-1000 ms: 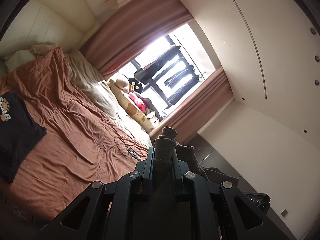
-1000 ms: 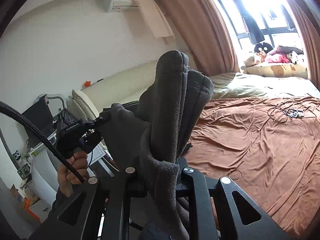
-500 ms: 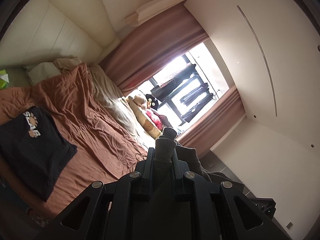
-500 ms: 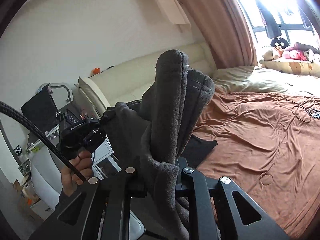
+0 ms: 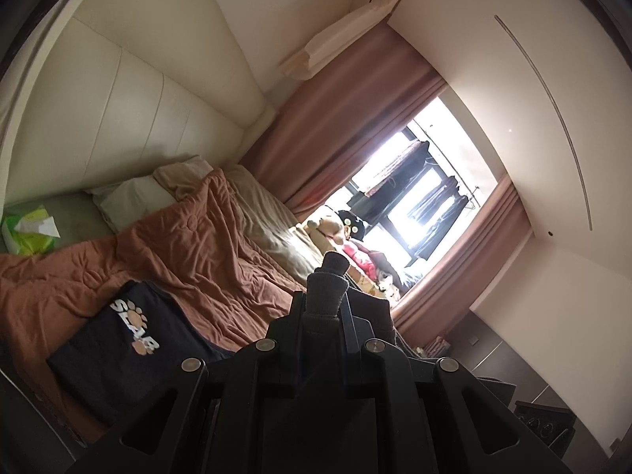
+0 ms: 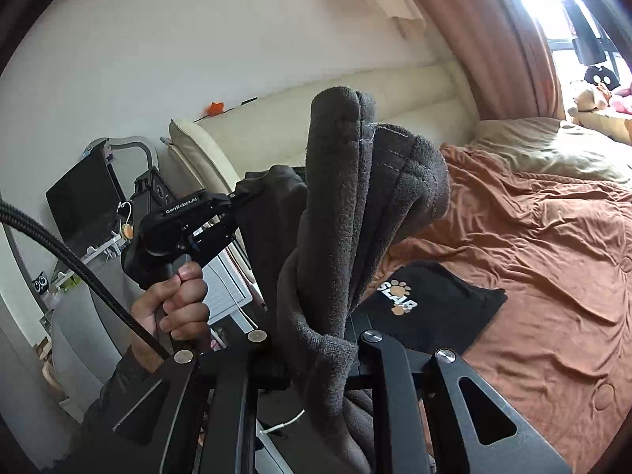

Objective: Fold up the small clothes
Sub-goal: 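Lift the folded grey shirt with both grippers and carry it toward the black shirt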

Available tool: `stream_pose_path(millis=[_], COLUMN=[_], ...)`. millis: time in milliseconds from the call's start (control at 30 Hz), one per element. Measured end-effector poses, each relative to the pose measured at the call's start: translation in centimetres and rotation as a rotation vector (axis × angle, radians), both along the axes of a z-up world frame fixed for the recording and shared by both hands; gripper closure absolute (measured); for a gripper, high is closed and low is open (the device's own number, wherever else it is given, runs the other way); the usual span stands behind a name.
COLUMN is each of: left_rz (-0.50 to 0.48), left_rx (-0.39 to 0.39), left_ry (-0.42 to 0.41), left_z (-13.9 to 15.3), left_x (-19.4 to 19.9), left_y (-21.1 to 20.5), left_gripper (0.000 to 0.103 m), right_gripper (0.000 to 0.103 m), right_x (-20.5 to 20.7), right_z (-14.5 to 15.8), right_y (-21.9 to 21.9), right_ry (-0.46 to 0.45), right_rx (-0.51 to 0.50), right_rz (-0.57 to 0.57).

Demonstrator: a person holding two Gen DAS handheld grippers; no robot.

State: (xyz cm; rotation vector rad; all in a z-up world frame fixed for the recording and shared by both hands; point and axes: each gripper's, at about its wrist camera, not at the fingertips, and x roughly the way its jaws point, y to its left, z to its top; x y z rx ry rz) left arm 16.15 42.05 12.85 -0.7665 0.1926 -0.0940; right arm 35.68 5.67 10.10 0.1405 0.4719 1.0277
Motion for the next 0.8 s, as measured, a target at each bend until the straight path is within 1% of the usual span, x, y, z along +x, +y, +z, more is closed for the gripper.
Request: stream_pose_path(millis=[133, 200, 300, 467, 533, 633, 667, 733, 800], left_rz=[0.026, 0.049, 0.077, 0.110, 0.120, 0.127, 0.129, 0.127, 0.130], left_rx=[-0.006, -0.012, -0.008, 0.001, 0.006, 0.008, 0.009, -0.005, -0.016], left_ry=[-0.030, -0.021, -0.001, 0.044, 0.065, 0.094, 0.107, 0.125, 0.152], left_z=[0.0, -0.2, -0.5, -1.4, -2.1, -3.6, -4.2, -5.6, -7.0], left_x=[0.9, 1.4, 2.0, 2.8, 3.7, 5.5, 6.3, 7.7, 9.3], left_y=[3.7, 5.4, 7.3, 9.6, 10.2, 10.8, 11.0, 11.5, 11.9], left_gripper=[0.089, 0.089, 0.089, 0.089, 0.089, 0.089, 0.089, 0.089, 0.089], right_gripper=[0.091, 0.091, 0.091, 0.091, 0.091, 0.091, 0.091, 0.091, 0.091], right_x=[2.4, 3.3, 5.2, 7.1, 8.5, 10.2, 10.9, 12.9, 14.3], right_z=[-1.1, -1.5, -2.0, -3.7, -4.7, -6.2, -6.8, -7.9, -8.4], right_y=[3.5, 5.0, 6.5, 7.6, 7.8, 8.2, 8.2, 8.2, 8.0], right_ry=[0.013, 0.006, 0.035, 0.066, 0.088, 0.081, 0.099, 0.132, 0.137], right_rx=[-0.011, -0.018, -0.005, 0.007, 0.009, -0.021, -0.026, -0.034, -0.043], right_rz=[0.047, 0.065, 0.091, 0.101, 0.094, 0.060, 0.053, 0.035, 0.011])
